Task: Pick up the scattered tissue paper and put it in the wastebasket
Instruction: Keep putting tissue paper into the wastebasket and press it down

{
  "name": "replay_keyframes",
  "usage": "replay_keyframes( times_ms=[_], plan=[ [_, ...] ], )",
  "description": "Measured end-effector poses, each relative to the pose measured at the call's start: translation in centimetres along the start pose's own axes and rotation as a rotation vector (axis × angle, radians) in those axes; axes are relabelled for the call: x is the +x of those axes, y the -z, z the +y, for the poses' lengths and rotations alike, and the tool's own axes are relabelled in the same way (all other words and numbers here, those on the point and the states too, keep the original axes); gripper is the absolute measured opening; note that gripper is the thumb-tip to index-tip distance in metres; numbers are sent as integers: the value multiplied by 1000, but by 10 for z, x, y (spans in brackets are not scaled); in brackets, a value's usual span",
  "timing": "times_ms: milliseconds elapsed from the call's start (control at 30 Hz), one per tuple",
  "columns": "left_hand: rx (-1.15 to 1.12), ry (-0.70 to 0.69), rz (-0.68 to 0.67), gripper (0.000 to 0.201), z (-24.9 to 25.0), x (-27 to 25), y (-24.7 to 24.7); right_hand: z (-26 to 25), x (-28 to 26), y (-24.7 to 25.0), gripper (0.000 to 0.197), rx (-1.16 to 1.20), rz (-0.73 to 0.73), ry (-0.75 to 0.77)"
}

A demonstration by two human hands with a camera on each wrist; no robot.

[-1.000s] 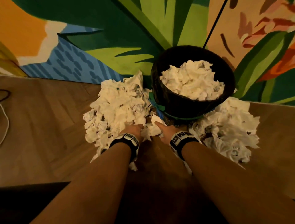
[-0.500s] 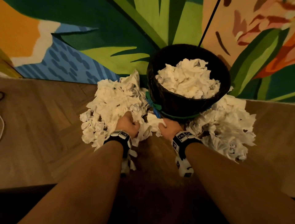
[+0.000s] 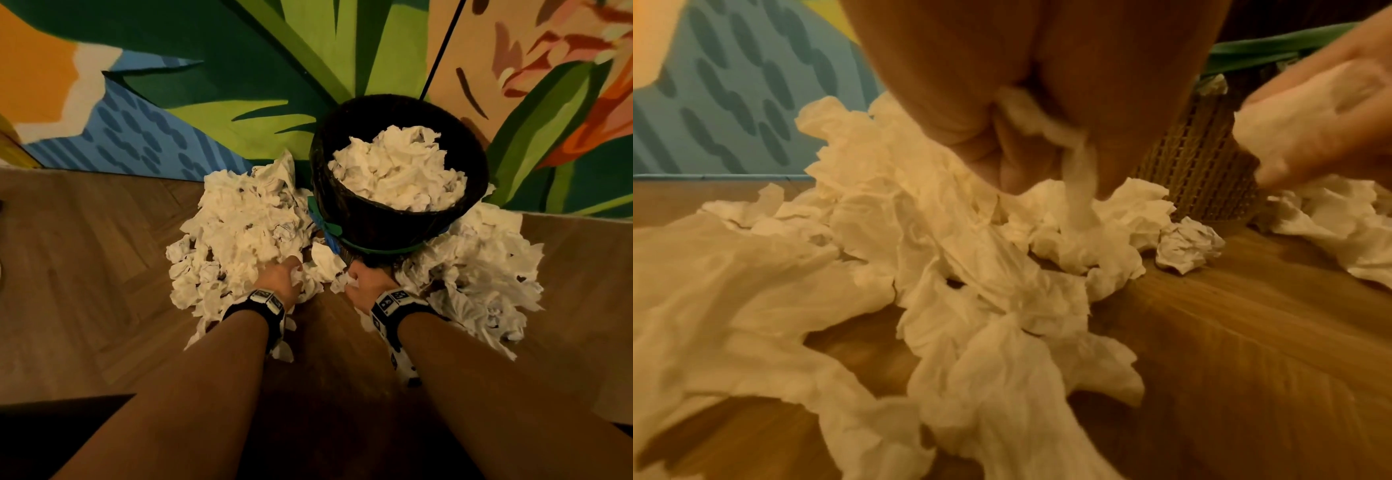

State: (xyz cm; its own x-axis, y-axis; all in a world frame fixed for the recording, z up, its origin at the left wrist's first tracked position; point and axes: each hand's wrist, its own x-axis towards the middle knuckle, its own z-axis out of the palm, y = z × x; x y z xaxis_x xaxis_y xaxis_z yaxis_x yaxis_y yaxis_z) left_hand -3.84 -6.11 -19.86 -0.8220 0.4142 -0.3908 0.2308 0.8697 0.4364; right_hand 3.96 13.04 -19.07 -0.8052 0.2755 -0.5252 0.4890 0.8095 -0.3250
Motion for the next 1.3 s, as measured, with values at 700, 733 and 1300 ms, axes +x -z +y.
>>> replay_keyframes(
  times_ms=[700, 733, 1300],
  plan=[
    [-111, 183, 118, 66, 4, 9, -4, 8, -8, -40, 34, -59, -266, 134],
    [-177, 195, 130, 63, 4, 8, -1, 9, -12, -38, 29, -17, -255, 130],
    [-979, -26, 563, 30, 93, 13, 141, 90, -52, 108, 38, 774, 645, -354]
  ],
)
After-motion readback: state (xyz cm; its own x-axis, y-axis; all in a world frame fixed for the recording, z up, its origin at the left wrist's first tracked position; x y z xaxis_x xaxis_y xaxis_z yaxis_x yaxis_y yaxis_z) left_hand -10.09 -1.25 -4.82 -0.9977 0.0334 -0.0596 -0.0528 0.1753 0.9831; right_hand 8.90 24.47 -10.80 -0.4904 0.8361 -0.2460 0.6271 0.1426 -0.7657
